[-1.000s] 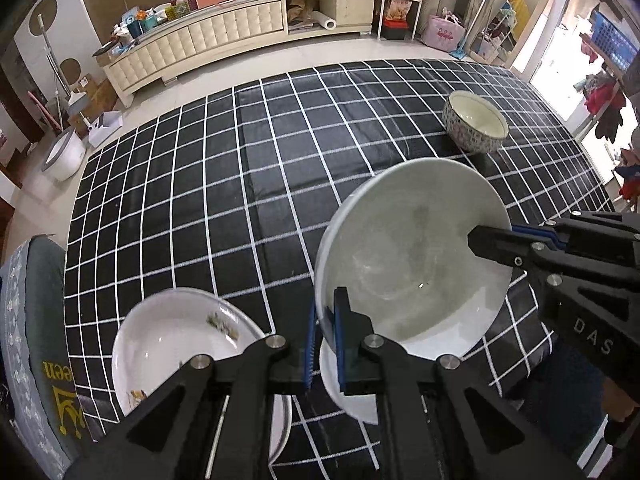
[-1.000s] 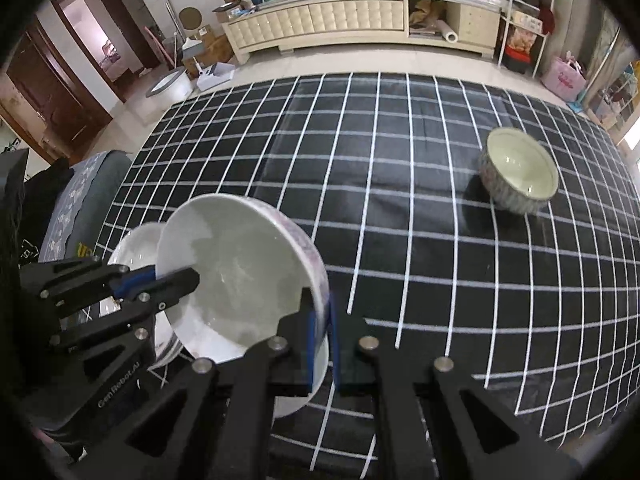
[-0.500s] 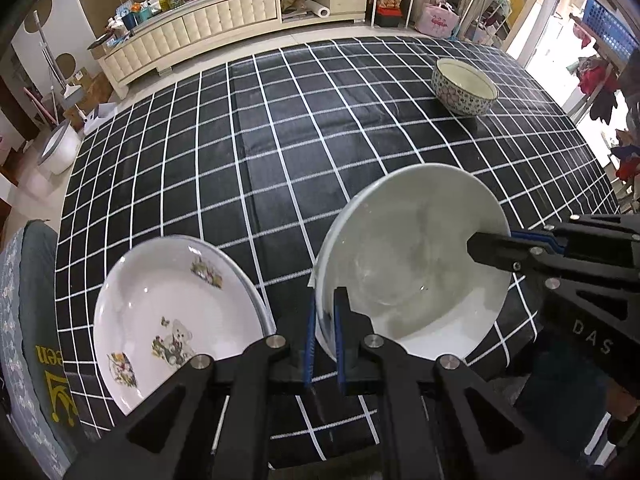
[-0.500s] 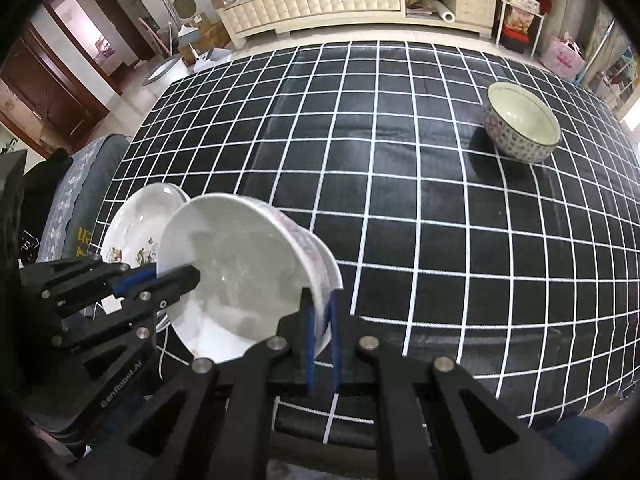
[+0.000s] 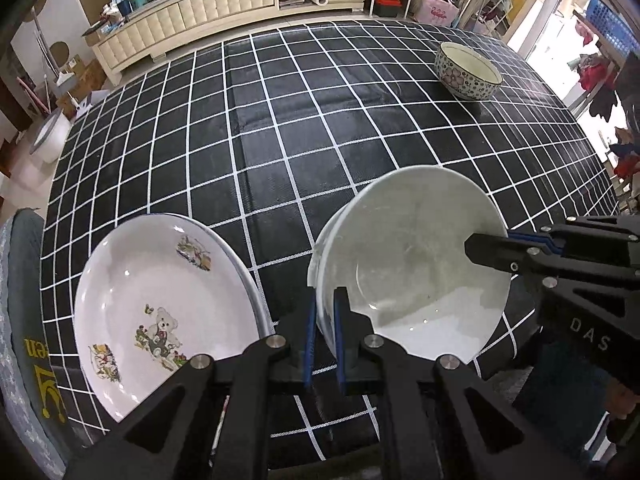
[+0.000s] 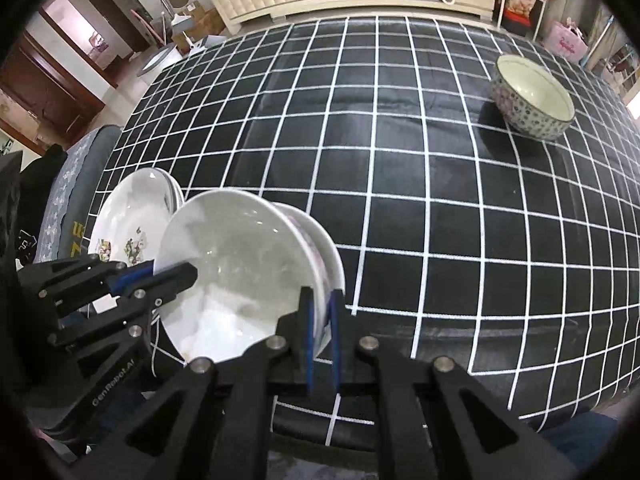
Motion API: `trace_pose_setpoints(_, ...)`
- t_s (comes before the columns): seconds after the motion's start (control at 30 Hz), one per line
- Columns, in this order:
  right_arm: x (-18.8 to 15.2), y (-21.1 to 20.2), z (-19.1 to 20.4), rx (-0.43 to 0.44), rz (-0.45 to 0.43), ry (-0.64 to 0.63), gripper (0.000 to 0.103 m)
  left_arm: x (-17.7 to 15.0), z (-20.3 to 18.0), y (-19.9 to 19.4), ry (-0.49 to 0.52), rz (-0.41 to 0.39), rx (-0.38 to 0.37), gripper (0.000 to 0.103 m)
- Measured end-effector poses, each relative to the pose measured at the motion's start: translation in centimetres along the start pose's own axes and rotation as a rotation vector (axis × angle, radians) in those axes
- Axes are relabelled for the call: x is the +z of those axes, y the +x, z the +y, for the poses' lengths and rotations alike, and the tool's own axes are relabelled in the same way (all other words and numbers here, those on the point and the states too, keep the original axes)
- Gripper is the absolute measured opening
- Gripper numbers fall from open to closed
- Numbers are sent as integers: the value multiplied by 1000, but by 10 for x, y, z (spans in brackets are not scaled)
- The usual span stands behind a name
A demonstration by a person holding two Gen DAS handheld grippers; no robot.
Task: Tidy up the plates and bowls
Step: 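Open the left tool off the nested bowls and lift it away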
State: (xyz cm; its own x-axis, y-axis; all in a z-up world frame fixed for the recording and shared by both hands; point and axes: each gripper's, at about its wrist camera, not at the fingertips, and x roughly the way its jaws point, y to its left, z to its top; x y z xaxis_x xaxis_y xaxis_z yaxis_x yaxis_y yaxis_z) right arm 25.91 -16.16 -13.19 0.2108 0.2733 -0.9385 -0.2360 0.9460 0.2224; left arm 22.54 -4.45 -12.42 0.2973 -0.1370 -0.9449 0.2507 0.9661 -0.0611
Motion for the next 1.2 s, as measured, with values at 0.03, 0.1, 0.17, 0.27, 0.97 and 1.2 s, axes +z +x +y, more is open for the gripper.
trace_pose_setpoints(0.03, 0, 2, -1, 3, 7, 7, 10, 0, 0, 2, 0, 2, -3, 7)
trace_pose_setpoints(0.1, 2, 3, -2, 3, 2, 13, 10, 0, 0, 4, 4, 0, -2, 7)
trace_pose_setpoints(0.17, 4, 3, 0, -9, 7, 3, 10, 1, 1, 5, 8, 1, 2, 7)
trace_pose_setpoints(0.27, 5, 3, 0, -17, 3, -3, 10, 3, 2, 6, 7, 3, -4, 7)
trace_pose_setpoints(0.97, 13, -32, -9, -64, -73, -17, 56, 18, 1, -29, 7, -99, 23, 29)
trace_pose_setpoints(1.2, 28, -59, -20, -38, -129, -18, 69, 38, -15, -53, 37, -154, 37, 46)
